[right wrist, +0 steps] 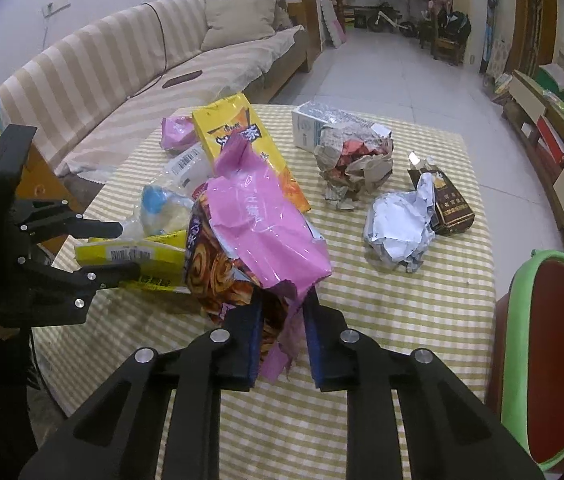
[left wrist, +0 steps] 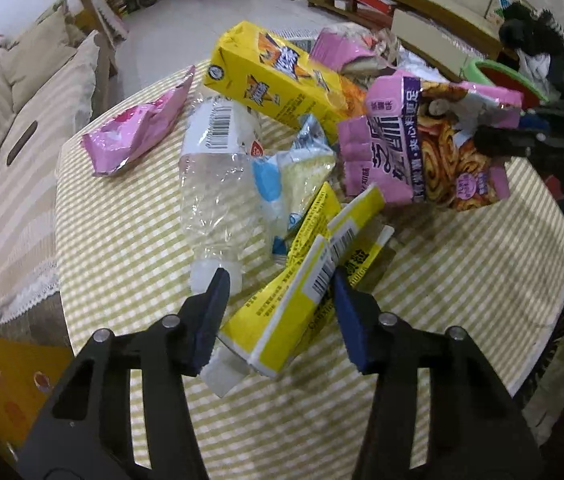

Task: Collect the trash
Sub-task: 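Grasp the yellow paper packet with left tool while right tool grasps the pink snack bag, then carry both items over the green-rimmed bin and open both tools to drop them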

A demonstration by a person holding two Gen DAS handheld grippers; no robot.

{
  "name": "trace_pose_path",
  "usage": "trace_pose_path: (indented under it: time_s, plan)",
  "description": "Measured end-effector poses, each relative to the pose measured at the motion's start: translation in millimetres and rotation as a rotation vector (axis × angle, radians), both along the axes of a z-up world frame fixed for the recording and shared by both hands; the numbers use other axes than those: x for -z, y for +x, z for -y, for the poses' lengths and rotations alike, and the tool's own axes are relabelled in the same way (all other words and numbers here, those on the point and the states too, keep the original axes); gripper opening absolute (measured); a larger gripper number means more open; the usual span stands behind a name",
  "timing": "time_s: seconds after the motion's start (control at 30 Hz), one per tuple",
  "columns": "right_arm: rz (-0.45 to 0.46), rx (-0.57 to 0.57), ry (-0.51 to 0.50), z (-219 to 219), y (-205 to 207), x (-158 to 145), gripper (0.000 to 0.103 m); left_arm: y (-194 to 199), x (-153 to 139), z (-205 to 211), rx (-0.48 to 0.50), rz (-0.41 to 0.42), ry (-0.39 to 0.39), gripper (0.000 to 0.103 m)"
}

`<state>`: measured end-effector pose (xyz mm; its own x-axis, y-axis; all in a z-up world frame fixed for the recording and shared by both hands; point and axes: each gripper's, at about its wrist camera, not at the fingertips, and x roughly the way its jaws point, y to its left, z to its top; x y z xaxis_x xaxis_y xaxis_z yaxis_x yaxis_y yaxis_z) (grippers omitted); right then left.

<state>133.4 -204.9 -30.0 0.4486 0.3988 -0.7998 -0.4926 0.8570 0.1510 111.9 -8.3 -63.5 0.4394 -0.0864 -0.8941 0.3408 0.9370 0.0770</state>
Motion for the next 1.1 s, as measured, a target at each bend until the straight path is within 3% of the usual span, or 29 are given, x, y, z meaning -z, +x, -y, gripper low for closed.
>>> trace_pose_path:
  time_s: [0.4,0.73,1.1]
  plan:
    - [0.069,0.016,0.024,10,-23,-29,0.017,-11,-42,-24,-0.140,0.050,-0.176,0.049]
    - [0.127,0.062,0.050,21,-31,-54,0.017,-15,-73,-22,-0.207,0.127,-0.198,0.049]
    - [0.145,0.178,0.083,64,-34,-67,0.017,1,-91,20,-0.159,0.160,-0.207,0.049]
